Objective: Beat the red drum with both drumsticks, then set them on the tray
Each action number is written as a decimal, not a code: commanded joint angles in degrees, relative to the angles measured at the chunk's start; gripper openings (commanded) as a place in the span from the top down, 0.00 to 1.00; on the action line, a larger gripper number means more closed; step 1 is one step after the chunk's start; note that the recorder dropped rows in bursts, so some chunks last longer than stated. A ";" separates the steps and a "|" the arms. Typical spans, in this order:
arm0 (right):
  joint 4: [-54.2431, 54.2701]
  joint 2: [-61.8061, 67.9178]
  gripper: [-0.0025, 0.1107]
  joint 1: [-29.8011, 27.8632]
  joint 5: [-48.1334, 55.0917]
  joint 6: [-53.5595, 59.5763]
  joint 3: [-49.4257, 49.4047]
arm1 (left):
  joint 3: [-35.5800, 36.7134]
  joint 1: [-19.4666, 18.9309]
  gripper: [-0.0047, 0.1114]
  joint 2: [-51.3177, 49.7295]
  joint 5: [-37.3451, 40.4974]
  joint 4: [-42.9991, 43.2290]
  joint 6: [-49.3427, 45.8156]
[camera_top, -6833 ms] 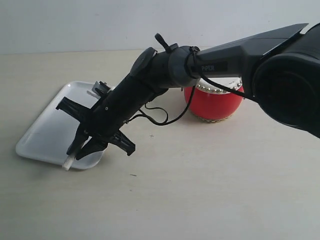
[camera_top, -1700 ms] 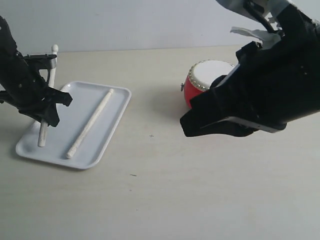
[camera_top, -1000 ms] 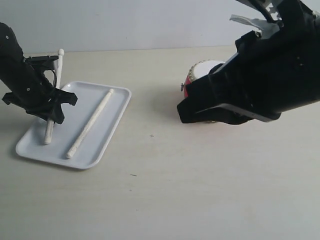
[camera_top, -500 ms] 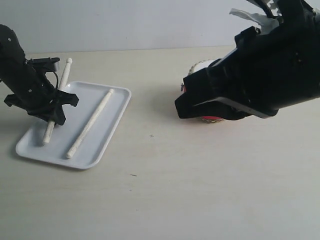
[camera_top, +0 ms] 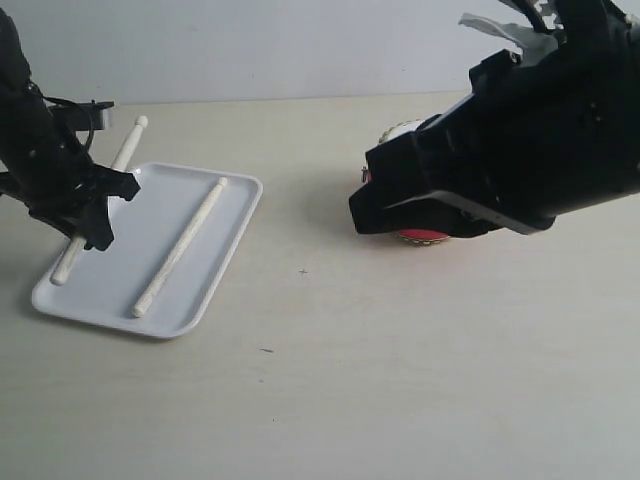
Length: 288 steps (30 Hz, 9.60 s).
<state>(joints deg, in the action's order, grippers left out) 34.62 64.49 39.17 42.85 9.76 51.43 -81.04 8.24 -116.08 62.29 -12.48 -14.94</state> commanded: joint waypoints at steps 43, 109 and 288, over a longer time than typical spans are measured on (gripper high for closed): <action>1.08 -0.47 0.98 -0.17 0.43 0.58 -0.22 | -2.87 -0.26 0.67 3.32 0.80 -6.70 -1.30; -12.16 -0.47 0.98 -0.17 -29.27 0.12 -19.18 | 46.81 -0.14 0.96 51.41 -17.68 -67.33 -64.00; -19.41 -41.71 0.98 -31.06 -31.64 -4.52 -33.77 | 81.04 -0.25 0.96 116.08 -41.69 9.05 22.59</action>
<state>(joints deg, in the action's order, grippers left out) 15.33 27.29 11.71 10.67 8.27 21.50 -0.18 8.24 -0.33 20.98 -2.98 7.95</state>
